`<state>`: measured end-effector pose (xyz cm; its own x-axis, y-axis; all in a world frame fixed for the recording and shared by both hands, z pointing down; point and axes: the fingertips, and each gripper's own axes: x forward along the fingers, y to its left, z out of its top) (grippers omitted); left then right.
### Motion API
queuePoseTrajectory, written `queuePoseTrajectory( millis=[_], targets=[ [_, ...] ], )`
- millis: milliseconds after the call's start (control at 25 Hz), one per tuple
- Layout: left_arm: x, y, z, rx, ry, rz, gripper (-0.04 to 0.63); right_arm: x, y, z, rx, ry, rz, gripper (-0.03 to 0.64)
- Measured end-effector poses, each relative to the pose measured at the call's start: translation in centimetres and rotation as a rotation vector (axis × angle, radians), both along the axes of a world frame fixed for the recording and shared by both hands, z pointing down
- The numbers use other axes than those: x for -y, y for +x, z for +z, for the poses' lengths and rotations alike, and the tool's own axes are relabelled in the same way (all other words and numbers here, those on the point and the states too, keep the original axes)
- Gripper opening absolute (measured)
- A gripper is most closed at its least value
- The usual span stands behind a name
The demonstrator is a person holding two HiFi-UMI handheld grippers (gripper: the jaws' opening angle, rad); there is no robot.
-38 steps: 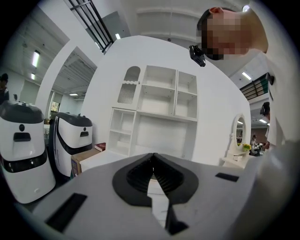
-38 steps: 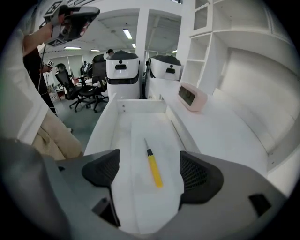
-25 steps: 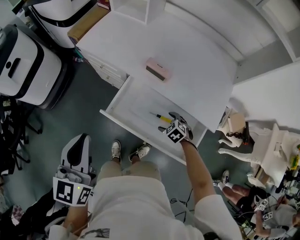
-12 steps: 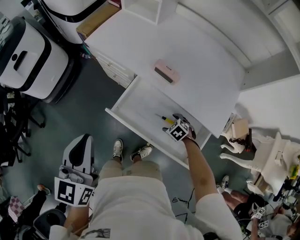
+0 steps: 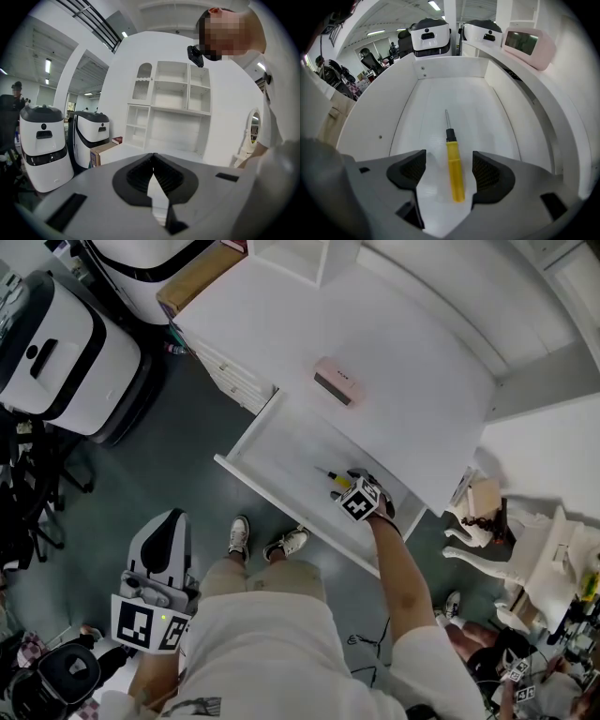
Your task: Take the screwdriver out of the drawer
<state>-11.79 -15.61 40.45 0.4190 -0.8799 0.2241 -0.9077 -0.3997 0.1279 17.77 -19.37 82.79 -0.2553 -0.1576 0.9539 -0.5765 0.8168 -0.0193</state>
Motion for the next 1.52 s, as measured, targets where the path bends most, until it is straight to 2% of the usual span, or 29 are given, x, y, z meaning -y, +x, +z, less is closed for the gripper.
queuePoseTrajectory(
  millis=[680,1040,1120,1280,1520],
  targets=[
    [-0.4,0.3,0.0,0.003,-0.003,0.009,0.015,-0.8,0.1,0.5,0.021,-0.019,0.054,0.256],
    [-0.5,1.1,-0.1,-0.003,0.002,0.032,0.015,-1.4,-0.2,0.2,0.027,-0.021,0.1,0.184],
    [-0.5,1.2,-0.1,-0.002,0.002,0.035,0.015,-1.6,-0.2,0.2,0.029,-0.015,0.116,0.147],
    [-0.5,1.4,-0.1,0.001,0.001,0.045,0.015,-1.5,-0.2,0.4,0.031,0.003,0.145,0.124],
    [-0.4,1.5,0.0,0.006,-0.002,0.067,0.015,-1.3,0.1,0.4,0.075,-0.012,0.257,0.089]
  ],
)
